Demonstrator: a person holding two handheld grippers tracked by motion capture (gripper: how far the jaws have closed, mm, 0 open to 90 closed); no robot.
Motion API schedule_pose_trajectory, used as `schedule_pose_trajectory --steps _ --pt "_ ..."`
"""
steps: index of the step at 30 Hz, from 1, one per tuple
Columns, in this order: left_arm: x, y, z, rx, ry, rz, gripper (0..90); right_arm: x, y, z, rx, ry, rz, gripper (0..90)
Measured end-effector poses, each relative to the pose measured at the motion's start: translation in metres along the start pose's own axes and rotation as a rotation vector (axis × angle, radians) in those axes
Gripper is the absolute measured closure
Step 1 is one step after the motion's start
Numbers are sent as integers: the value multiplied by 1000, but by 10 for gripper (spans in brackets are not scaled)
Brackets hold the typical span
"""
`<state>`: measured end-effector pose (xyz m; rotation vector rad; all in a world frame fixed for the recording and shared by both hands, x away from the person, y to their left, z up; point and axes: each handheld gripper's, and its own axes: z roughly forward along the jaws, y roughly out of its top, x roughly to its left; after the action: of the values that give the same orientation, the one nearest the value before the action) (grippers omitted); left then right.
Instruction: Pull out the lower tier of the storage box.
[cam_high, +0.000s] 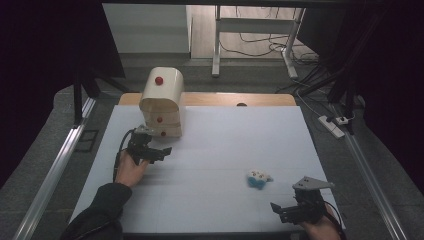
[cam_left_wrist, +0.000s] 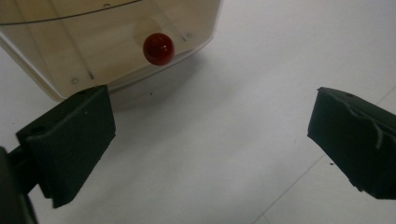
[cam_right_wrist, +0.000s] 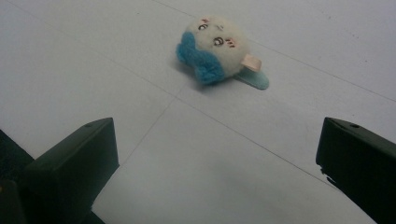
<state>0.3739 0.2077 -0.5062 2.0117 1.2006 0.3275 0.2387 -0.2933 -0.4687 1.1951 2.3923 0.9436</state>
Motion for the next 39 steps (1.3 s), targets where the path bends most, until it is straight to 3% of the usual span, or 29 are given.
schedule_pose_trajectory --steps 8,15,18,26,30,39 --pt "2 5 9 17 2 25 22 0 0 0 6 1 -2 0" --pt "2 12 19 47 41 47 65 0 0 1 9 1 -3 0" --pt "1 14 21 54 94 45 144 0 0 1 10 2 -2 0" --pt "3 16 18 46 124 17 440 0 0 1 13 1 -5 0" --pt "1 17 16 32 164 13 566 0 0 1 15 2 -6 0" --pt "-6 19 20 40 243 14 716 1 0 2 18 2 -9 0"
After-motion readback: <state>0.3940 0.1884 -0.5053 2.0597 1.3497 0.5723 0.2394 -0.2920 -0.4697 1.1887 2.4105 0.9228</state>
